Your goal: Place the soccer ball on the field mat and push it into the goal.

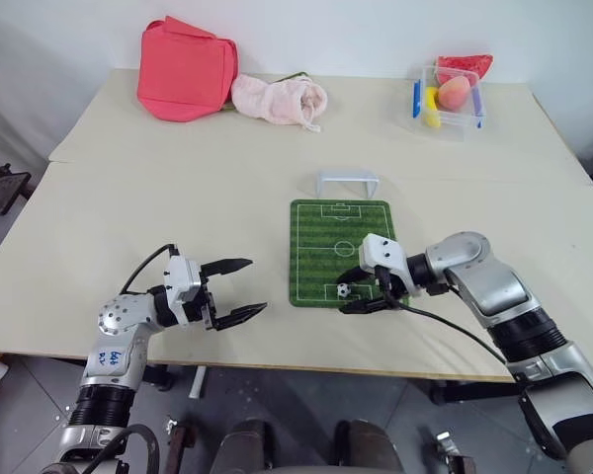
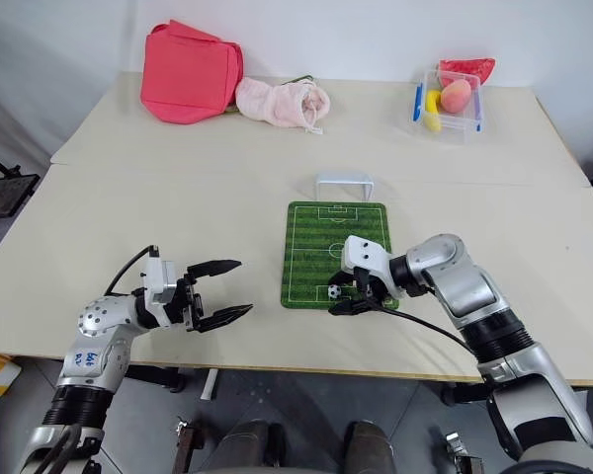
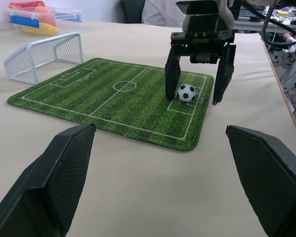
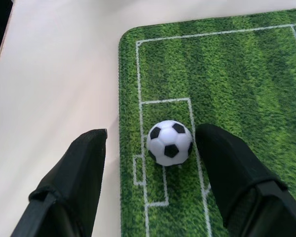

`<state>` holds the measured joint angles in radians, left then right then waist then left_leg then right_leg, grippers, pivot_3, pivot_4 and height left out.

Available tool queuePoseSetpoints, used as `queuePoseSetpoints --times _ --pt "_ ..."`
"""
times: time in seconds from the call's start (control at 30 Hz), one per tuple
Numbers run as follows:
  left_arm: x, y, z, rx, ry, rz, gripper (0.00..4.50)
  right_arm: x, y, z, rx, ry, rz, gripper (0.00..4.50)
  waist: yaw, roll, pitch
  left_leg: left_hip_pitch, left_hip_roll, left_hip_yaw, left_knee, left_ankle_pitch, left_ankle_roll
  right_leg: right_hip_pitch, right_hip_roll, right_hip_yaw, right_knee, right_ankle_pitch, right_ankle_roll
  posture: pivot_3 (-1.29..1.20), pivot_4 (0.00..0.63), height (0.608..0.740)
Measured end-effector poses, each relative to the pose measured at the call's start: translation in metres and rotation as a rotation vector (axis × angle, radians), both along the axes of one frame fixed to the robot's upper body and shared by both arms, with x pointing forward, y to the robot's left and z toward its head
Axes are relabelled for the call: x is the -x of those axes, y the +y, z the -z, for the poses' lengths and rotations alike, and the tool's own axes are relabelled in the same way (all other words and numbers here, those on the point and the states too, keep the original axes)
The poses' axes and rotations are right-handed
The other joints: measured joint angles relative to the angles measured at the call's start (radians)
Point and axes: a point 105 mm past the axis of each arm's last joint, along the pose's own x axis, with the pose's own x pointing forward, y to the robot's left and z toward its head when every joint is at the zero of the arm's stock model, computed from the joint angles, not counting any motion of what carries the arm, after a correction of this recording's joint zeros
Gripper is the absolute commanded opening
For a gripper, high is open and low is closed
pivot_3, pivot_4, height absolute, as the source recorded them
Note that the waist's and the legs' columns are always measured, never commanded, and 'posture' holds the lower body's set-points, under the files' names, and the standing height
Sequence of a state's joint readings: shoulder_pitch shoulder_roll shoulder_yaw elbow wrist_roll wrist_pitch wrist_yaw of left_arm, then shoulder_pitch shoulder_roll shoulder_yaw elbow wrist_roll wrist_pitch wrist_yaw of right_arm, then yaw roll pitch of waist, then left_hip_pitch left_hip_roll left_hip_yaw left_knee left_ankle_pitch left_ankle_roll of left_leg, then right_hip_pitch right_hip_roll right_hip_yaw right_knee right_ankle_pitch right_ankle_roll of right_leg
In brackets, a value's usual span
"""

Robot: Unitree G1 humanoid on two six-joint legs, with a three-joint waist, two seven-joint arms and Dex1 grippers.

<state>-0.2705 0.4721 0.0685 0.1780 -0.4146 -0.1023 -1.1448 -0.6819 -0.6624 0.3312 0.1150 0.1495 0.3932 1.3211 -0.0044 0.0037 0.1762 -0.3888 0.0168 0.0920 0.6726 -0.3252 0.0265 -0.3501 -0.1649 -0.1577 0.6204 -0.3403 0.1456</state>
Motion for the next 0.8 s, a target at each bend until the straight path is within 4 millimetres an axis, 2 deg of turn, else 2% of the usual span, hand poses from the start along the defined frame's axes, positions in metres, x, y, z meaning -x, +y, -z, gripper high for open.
queuePoseSetpoints --times 0.2,0.23,0.3,0.4,0.5,0.8 --pt "0.001 0.000 0.000 -0.003 -0.001 0.006 4.50 -0.001 0.007 -0.037 -0.067 -0.111 0.023 3.12 0.000 0.000 0.000 0.000 0.000 0.000 0.000 0.000 0.000 -0.001 0.000 0.000 0.001 0.000 0.000 0.00 0.150 0.740" --pt "0.001 0.001 0.000 -0.006 -0.001 0.008 4.50 0.000 0.009 -0.042 -0.078 -0.122 0.025 2.72 0.000 0.000 0.000 0.000 0.000 0.000 0.000 0.000 0.000 -0.001 0.000 0.000 0.001 0.000 0.000 0.00 0.150 0.740" --pt "0.001 0.001 0.000 -0.008 -0.001 0.014 4.50 0.008 0.013 -0.050 -0.116 -0.125 0.016 2.22 0.001 0.000 0.000 -0.001 0.000 0.000 0.000 0.000 0.000 -0.001 0.000 0.000 0.001 0.000 0.000 0.00 0.150 0.740" --pt "0.002 0.001 -0.001 -0.003 0.001 0.028 4.50 0.030 0.018 -0.041 -0.137 -0.066 -0.022 1.14 0.005 -0.001 0.000 -0.002 0.000 -0.002 0.000 0.000 0.000 -0.001 0.000 0.000 0.001 0.000 0.000 0.00 0.150 0.740" --pt "0.003 0.001 -0.001 -0.005 0.002 0.034 4.50 0.040 0.011 -0.022 -0.122 0.004 -0.008 0.08 0.004 -0.001 0.000 -0.002 -0.001 -0.001 0.001 0.000 0.000 -0.001 -0.001 0.000 0.001 0.000 0.000 0.00 0.150 0.740" --pt "-0.002 0.001 -0.003 -0.004 0.002 0.040 4.50 0.032 0.006 0.000 -0.101 0.056 0.024 0.03 0.000 -0.001 0.000 -0.002 0.000 0.000 0.003 0.000 0.000 -0.002 0.000 0.000 0.002 0.000 0.000 0.00 0.150 0.740"
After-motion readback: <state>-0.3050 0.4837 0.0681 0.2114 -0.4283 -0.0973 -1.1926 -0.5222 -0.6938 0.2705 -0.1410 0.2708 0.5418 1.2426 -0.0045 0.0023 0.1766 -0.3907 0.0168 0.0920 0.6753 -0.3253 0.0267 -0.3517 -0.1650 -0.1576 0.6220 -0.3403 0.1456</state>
